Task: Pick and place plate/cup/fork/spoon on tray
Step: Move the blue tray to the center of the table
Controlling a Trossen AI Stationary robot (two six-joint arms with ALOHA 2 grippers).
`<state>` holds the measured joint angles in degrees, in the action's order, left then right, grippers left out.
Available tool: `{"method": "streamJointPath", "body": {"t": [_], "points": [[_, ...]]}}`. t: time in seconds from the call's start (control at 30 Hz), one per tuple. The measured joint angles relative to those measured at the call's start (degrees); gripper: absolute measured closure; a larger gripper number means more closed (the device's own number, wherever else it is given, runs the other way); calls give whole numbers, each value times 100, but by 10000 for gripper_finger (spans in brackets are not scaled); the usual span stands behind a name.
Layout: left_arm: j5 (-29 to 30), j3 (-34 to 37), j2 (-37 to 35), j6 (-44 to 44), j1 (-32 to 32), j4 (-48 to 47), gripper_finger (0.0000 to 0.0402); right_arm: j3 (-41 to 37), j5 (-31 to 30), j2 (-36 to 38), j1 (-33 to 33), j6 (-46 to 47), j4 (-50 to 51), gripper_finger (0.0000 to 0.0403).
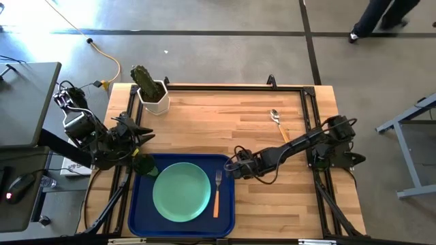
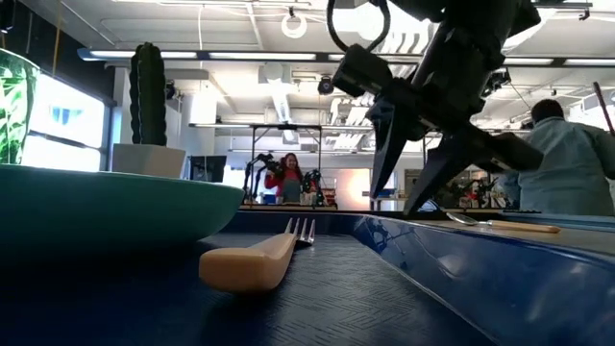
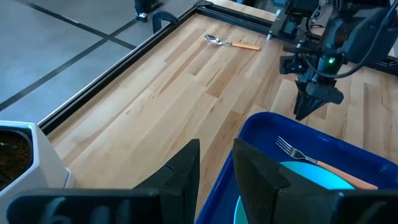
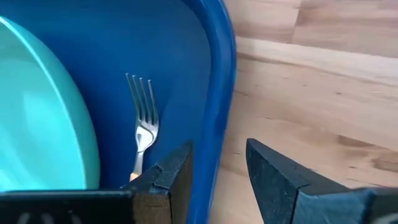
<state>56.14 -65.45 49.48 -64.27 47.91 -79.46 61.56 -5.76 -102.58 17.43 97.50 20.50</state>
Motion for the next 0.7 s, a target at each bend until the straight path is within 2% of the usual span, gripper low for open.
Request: {"method": "streamJointPath", "body": {"t": [0.3,0.7], "points": [[2,0,-1,0,-1,0,316,1,-256,-64,-2,21,-17,263],[33,0,-1,0,-1,-2,316,4,-251,-373,-2,148,-283,263]]}}
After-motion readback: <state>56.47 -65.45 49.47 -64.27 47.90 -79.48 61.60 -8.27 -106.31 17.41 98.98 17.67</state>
